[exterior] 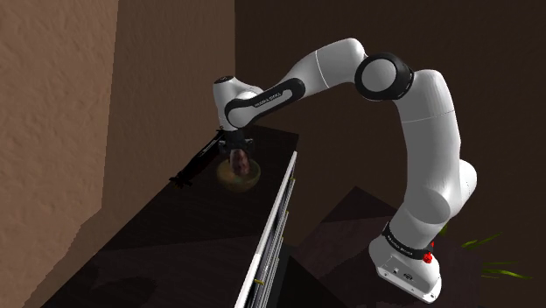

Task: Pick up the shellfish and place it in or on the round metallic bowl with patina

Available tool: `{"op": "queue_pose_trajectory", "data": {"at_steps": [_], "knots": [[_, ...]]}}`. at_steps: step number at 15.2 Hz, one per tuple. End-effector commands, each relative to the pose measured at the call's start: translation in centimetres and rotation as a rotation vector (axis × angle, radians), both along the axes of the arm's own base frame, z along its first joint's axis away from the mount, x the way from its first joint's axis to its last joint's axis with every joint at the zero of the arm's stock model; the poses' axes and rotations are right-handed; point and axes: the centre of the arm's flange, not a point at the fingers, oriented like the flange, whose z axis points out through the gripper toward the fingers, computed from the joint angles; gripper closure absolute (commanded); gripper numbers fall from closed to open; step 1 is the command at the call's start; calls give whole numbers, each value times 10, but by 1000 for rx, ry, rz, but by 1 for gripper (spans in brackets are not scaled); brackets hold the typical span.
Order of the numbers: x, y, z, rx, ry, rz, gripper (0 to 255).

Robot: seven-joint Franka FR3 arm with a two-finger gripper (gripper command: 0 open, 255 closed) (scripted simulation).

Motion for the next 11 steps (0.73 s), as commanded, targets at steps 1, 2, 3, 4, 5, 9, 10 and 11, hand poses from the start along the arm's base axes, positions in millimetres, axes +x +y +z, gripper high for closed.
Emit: {"op": "queue_pose_trajectory", "data": {"at_steps": [1, 2, 3, 4, 5, 9, 10, 11], "knots": [[0, 0, 0, 0, -1, 0, 0], [0, 0, 0, 0, -1, 0, 0], [0, 0, 0, 0, -1, 0, 0], [0, 0, 0, 0, -1, 0, 0], [0, 0, 0, 0, -1, 0, 0], [4, 5, 39, 0, -1, 0, 0], [5, 6, 50, 0, -1, 0, 0], [5, 6, 50, 0, -1, 0, 0]]}}
